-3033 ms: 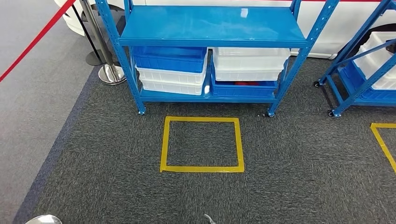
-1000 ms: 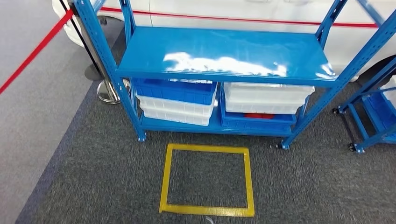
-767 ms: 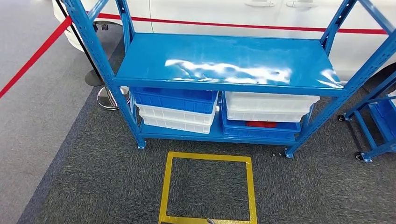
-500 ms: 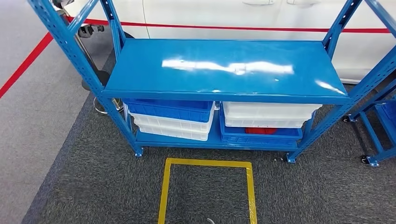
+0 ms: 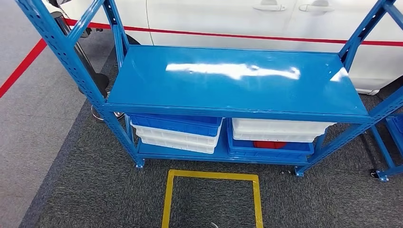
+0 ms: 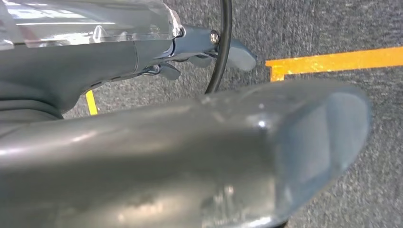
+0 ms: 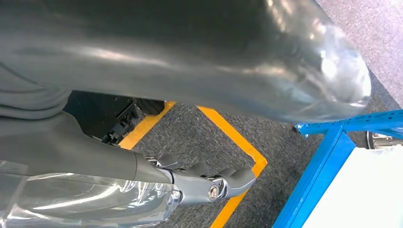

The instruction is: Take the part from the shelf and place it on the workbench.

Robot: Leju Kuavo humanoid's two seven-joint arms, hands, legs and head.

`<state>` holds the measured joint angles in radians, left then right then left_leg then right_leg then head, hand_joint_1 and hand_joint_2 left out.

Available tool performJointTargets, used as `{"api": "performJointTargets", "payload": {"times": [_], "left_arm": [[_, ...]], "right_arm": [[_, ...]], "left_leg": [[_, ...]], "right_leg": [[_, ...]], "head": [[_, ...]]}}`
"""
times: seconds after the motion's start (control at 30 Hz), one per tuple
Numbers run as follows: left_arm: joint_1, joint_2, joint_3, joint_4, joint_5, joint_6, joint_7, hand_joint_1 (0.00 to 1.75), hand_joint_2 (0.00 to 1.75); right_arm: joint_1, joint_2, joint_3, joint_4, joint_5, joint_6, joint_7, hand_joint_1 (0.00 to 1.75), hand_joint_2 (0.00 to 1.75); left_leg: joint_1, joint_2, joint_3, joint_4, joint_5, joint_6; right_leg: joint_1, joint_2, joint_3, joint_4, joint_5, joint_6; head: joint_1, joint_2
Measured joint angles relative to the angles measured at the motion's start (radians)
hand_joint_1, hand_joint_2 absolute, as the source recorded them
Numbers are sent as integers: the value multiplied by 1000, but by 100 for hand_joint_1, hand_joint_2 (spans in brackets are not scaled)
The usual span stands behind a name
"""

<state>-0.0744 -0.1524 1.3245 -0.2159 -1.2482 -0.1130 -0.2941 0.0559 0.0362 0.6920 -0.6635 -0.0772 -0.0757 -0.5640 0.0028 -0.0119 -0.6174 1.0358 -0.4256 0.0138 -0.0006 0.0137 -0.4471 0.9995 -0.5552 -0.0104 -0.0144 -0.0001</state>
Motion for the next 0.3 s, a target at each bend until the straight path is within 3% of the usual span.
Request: {"api": "performJointTargets", "payload": {"times": [0.1,0.3], "left_arm": [[-1,0,0,0,-1,8,0,0,175],[-2,0,0,0,-1,13,-3,0,175]], "right_arm": [[-2,1,-2,3,-6,-2,2,0,175],[-17,16,-11,51,-20,0,20,0,175]], "left_leg": [[-1,0,6,0,-8,6],[-3,2,10,-1,-10,9]], "right_leg": [[0,-1,14,-17,-9,-2],[-2,-3,29,-37,-19,4]], "head": [[0,0],[0,0]]}}
